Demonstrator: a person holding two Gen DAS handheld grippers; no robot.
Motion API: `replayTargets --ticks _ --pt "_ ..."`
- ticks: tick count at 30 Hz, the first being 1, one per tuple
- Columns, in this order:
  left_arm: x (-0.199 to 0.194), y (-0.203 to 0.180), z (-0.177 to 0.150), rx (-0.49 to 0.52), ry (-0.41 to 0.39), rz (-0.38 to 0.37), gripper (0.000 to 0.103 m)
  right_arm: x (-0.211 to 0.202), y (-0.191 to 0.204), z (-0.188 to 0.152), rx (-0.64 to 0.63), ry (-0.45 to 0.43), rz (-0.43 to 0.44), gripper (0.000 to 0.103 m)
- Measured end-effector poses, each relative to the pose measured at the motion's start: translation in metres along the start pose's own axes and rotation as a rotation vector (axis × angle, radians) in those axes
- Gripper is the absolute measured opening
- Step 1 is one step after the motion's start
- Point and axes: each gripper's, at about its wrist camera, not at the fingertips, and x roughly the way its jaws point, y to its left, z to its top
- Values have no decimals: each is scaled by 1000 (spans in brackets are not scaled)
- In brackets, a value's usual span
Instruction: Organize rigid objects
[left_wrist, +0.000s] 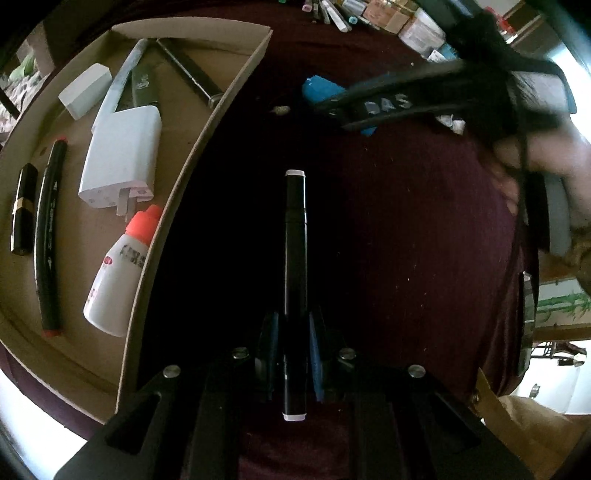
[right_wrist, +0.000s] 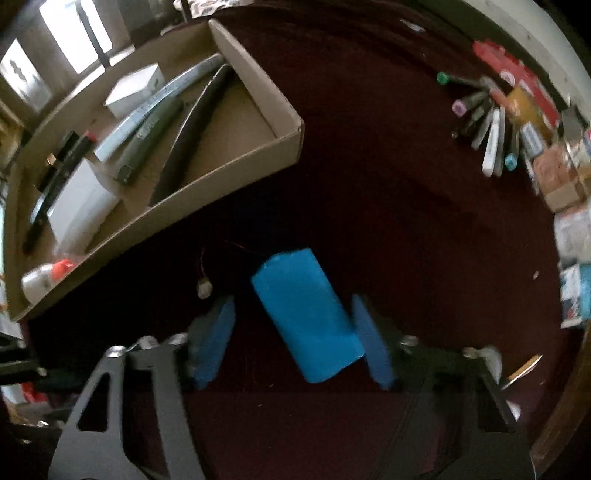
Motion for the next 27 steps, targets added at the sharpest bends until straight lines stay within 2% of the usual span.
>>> replayTargets --ticks 2,3,15,22,27 --pt "-1 4 0 -13 4 -12 14 -5 -3 -11 24 -8 11 38" --pt "-4 8 -2 -15 4 -17 14 -6 -4 -16 34 -6 10 36" --pt "-3 7 24 17 11 31 15 -34 9 -110 222 29 41 37" --pt "1 1 37 34 42 49 16 -41 -7 -119 292 24 79 37" --pt "3 -2 45 48 44 65 16 -41 -14 -113 292 33 62 38"
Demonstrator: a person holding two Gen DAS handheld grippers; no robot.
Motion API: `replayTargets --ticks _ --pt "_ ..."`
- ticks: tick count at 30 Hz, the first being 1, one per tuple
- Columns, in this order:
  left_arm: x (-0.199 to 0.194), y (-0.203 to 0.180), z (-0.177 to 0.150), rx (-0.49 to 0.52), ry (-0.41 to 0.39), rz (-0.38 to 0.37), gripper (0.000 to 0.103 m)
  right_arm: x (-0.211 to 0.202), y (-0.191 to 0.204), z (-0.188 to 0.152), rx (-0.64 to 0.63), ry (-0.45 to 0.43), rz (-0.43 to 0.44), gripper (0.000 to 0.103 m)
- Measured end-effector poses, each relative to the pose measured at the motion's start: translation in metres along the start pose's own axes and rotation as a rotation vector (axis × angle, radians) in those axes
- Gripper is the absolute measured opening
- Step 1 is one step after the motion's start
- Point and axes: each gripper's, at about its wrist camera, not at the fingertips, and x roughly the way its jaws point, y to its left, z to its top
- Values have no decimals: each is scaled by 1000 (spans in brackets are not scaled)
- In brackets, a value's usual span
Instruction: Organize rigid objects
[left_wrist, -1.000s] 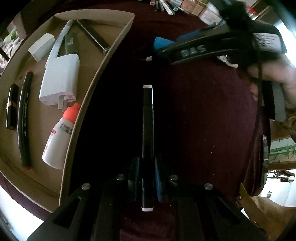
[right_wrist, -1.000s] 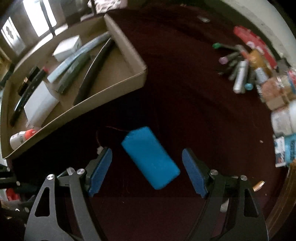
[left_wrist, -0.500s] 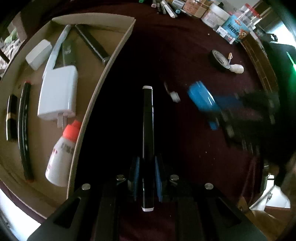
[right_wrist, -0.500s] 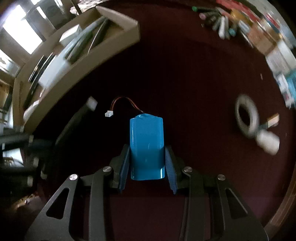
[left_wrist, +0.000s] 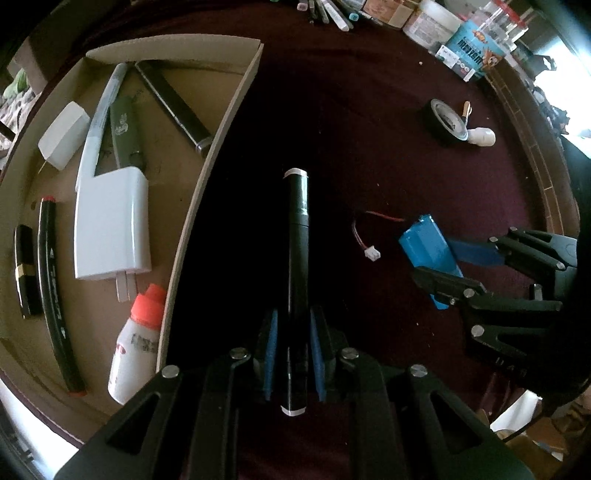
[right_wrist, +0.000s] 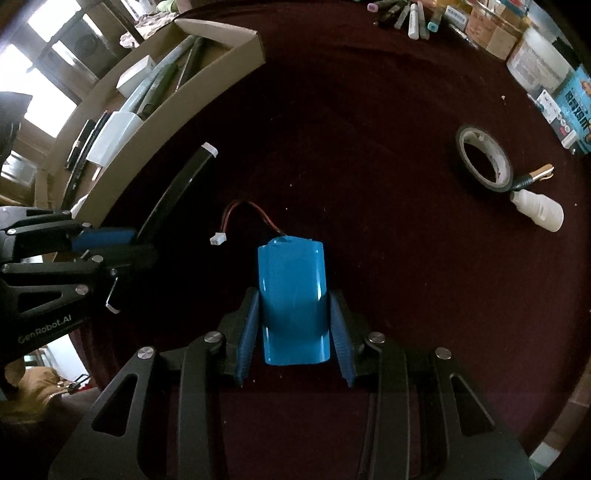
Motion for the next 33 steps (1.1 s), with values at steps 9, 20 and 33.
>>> replayTargets --ticks 9,20,33 --pt "5 -11 13 55 1 37 16 0 17 16 -39 18 -71 38" --pt "6 -25 16 85 -21 41 15 -9 5 18 51 -39 -12 36" --pt "-16 -22 22 65 -76 -3 15 -30 -17 9 95 -108 52 36"
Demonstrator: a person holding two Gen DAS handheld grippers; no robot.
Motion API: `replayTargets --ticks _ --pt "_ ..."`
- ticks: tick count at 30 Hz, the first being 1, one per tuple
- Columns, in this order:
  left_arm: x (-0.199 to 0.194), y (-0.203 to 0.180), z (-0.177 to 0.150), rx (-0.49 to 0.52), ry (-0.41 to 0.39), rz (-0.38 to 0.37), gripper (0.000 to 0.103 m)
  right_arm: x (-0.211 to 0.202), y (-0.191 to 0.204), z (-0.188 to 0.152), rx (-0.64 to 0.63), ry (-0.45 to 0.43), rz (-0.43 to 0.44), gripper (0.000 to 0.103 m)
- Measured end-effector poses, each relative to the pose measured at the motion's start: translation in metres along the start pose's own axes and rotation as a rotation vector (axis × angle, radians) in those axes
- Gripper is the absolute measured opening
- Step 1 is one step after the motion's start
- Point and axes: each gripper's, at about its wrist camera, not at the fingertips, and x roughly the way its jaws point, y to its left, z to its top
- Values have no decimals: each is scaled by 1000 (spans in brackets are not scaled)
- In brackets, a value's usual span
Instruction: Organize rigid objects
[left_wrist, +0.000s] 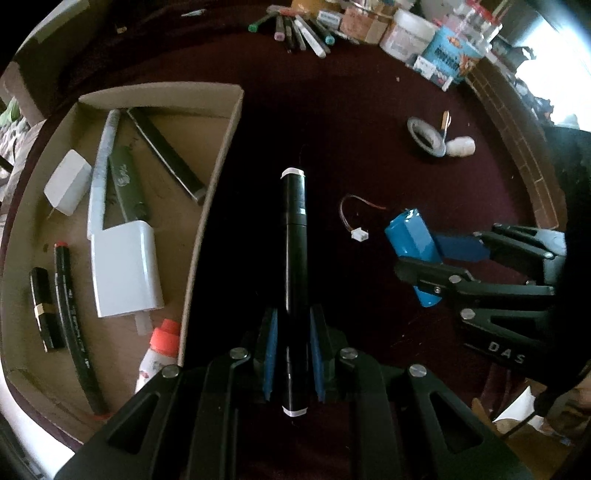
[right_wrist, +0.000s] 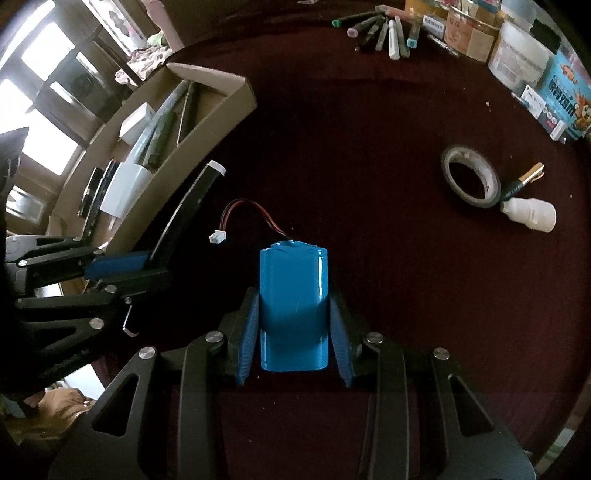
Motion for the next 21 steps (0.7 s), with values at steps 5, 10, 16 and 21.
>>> replayTargets --ticks 5,10,16,21 --pt "-13 8 2 -27 -25 -17 15 3 11 5 -5 -11 0 36" --pt "-20 9 5 -37 -37 -14 15 5 14 11 -7 -14 6 36" --pt "-25 16 1 -25 -40 12 15 8 20 16 -15 -18 14 36" --pt "-30 21 -1 -18 -45 32 15 5 25 18 -21 -25 21 36"
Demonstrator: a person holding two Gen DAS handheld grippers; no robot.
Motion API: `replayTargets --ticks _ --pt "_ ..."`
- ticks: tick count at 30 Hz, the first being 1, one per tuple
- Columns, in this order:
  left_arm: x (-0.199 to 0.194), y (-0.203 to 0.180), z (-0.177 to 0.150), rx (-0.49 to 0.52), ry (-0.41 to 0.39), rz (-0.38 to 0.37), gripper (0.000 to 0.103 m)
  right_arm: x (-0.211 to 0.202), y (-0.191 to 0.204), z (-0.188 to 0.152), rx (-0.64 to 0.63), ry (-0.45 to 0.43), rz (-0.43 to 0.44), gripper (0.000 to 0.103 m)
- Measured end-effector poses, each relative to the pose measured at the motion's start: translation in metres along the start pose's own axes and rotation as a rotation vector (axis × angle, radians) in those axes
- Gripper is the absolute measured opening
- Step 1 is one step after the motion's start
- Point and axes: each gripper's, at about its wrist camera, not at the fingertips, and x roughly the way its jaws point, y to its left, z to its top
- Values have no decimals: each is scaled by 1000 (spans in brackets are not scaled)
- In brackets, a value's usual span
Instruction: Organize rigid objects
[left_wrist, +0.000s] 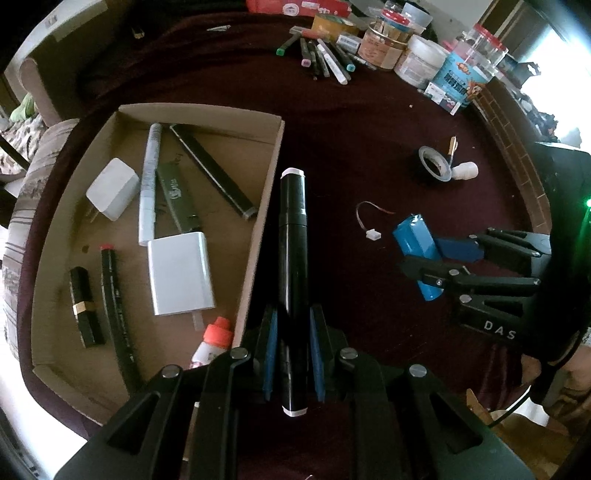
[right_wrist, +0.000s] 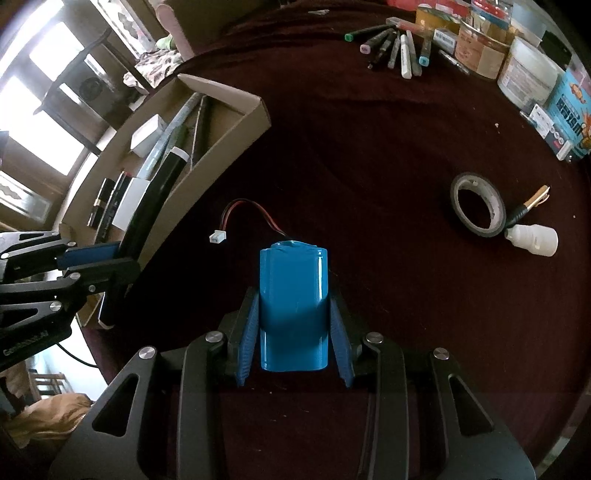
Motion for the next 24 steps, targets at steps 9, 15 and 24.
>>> replayTargets --ticks 9,15,24 --pt "-10 14 0 6 -17 33 15 -6 7 6 -12 -16 14 36" --pt "-15 32 -3 -17 -20 42 15 -8 17 12 -29 -21 30 36" --pt "-17 59 -8 -70 -23 60 15 -8 40 18 -76 -20 61 36"
